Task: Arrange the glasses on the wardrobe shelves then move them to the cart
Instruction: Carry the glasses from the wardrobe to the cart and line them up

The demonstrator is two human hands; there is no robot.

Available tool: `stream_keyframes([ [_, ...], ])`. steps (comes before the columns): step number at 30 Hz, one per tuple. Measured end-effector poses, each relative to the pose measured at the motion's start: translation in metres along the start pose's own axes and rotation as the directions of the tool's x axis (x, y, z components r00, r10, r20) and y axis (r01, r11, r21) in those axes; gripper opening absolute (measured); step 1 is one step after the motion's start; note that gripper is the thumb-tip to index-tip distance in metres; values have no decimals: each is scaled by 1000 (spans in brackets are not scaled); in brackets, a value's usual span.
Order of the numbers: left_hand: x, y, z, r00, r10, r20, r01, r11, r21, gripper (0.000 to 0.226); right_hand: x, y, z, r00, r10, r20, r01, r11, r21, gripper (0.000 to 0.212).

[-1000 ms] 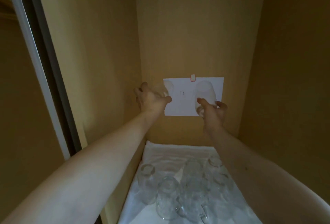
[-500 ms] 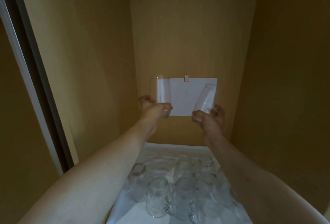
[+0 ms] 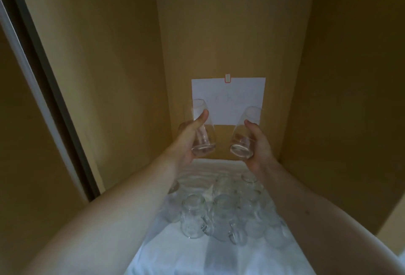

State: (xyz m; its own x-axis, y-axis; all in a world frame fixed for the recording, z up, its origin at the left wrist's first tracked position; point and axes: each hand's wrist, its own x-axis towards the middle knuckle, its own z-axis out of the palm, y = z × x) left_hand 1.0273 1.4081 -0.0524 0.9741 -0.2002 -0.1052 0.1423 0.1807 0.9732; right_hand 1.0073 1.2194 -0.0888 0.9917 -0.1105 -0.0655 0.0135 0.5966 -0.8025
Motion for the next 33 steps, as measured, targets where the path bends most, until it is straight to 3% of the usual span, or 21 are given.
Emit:
stream_keyframes([
  [2,-5,-1,-2,1000,9,28,-11,999,51,51,-10,2,3,1000,0,22,1,998,-57,21],
  [5,-15,-2,-5,1000,-1,30,0,999,40,38,-29,5,10,999,-15,45,20,992,-122,20],
  [7,-21,-2,-7,999,-18,29,18,1000,-2,54,-43,8,14,998,-51,40,55,990,-129,21],
  [11,-38,-1,-10,997,-16,75,22,997,-80,39,-73,14,23,995,-88,-37,81,981,-174,30],
  [18,-73,-9,-8,973,-11,230,33,995,-92,42,-142,20,24,953,-236,-190,202,962,-181,49],
  [26,-123,-26,37,893,-10,450,63,993,-104,39,-238,10,-1,878,-363,-313,298,925,-236,66],
  [29,-142,-35,60,850,-19,526,69,995,-77,33,-272,1,-10,821,-427,-380,332,897,-291,60],
  [31,-155,-40,77,817,-27,576,63,997,-42,38,-294,-6,-18,797,-451,-402,352,888,-297,43],
  [33,-169,-45,98,782,-37,622,58,998,-14,41,-318,-14,-29,768,-461,-444,362,885,-293,40],
])
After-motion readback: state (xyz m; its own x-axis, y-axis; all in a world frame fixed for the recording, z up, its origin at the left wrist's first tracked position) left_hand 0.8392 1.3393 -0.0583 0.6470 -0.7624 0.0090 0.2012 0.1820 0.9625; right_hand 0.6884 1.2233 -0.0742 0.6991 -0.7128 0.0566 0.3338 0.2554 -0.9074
